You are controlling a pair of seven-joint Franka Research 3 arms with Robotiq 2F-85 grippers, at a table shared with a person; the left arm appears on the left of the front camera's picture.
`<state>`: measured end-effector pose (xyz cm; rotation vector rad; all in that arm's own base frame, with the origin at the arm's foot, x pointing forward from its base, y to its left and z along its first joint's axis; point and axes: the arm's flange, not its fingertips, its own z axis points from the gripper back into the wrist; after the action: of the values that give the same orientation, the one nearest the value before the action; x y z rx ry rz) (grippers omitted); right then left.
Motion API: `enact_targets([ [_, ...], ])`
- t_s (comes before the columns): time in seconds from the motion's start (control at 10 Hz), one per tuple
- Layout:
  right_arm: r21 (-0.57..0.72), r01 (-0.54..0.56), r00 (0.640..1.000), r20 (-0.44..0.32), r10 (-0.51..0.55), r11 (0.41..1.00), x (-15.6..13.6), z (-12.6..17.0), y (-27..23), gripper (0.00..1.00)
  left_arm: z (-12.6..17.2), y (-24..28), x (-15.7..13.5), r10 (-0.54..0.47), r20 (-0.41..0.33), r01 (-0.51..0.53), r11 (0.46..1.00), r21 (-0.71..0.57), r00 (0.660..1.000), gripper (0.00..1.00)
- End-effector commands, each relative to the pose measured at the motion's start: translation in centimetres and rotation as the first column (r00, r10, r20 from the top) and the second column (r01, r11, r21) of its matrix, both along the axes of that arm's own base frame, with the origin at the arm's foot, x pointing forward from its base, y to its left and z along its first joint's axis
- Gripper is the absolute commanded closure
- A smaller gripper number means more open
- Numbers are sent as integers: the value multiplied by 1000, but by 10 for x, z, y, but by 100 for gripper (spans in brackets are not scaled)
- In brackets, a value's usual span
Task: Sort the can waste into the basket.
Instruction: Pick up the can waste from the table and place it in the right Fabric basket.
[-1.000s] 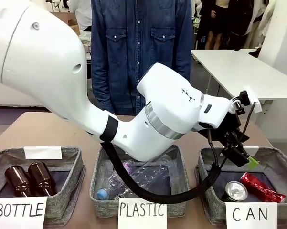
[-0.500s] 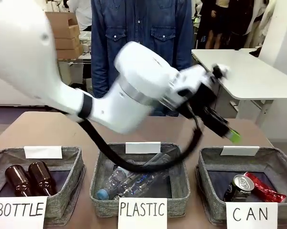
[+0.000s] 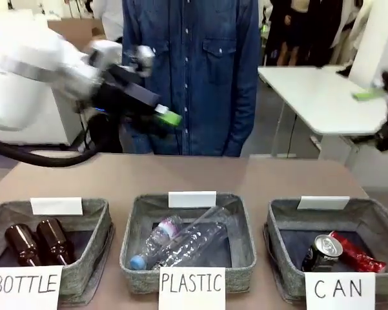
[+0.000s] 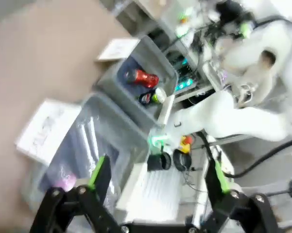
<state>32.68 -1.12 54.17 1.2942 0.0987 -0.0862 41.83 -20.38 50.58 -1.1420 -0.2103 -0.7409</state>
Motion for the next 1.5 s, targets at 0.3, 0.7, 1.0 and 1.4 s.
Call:
enact_targets([
  [0.3,34,66,973,-222,-57,997,38,-13,117,0,-26,164,-31,180,-335,-262,940,-217,925,0],
  [0.7,26,33,971,-237,-26,999,28,-12,108,0,-30,155,-24,112,-263,-157,975,-158,958,0],
  [1.0,26,33,971,-237,-26,999,28,-12,108,0,-30,155,-24,112,-263,-157,975,-158,958,0],
  [1.4,26,33,971,-237,-26,999,28,-12,108,0,-30,155,-24,112,-263,-157,975,-158,958,0],
])
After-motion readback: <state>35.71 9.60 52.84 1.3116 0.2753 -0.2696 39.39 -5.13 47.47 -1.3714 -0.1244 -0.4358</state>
